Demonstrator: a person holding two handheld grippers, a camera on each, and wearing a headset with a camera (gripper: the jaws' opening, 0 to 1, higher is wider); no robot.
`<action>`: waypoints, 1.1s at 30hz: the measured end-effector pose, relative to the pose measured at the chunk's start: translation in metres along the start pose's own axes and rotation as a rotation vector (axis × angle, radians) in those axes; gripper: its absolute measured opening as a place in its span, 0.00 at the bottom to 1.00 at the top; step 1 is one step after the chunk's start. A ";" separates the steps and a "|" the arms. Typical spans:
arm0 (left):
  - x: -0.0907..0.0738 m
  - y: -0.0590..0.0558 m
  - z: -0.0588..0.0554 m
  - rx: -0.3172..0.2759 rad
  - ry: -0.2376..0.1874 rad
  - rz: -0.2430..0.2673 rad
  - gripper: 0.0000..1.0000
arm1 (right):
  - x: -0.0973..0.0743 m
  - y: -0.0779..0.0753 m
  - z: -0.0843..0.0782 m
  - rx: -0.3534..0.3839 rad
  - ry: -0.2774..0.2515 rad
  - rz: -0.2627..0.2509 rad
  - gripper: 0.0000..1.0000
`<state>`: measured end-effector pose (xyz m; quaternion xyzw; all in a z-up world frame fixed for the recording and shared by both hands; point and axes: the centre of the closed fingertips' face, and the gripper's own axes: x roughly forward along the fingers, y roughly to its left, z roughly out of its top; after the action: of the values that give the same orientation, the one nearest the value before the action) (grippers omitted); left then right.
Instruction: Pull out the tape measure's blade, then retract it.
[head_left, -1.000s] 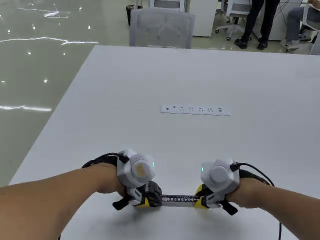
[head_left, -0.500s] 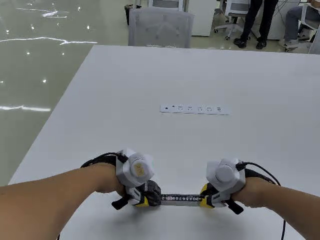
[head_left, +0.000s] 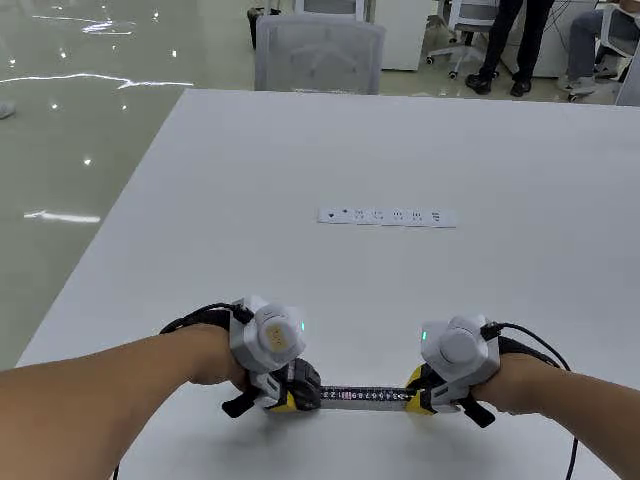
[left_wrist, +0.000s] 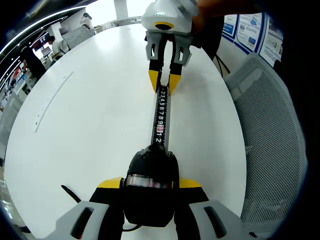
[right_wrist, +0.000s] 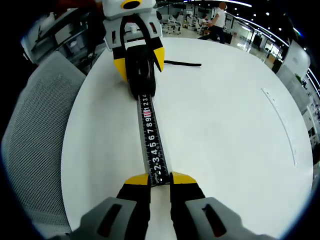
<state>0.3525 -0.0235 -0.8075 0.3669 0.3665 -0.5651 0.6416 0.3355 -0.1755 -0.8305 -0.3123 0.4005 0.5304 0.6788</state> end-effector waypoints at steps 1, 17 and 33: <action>0.000 0.000 0.000 0.000 0.000 0.000 0.35 | -0.001 0.000 -0.001 0.000 0.000 0.000 0.13; 0.000 0.000 0.000 -0.004 -0.003 0.003 0.35 | -0.009 -0.004 -0.016 0.008 0.007 -0.011 0.13; 0.000 0.000 0.000 -0.012 -0.009 0.001 0.35 | -0.016 -0.007 -0.029 0.011 0.013 -0.021 0.13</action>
<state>0.3526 -0.0238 -0.8072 0.3606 0.3670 -0.5640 0.6458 0.3341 -0.2095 -0.8305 -0.3160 0.4044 0.5193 0.6833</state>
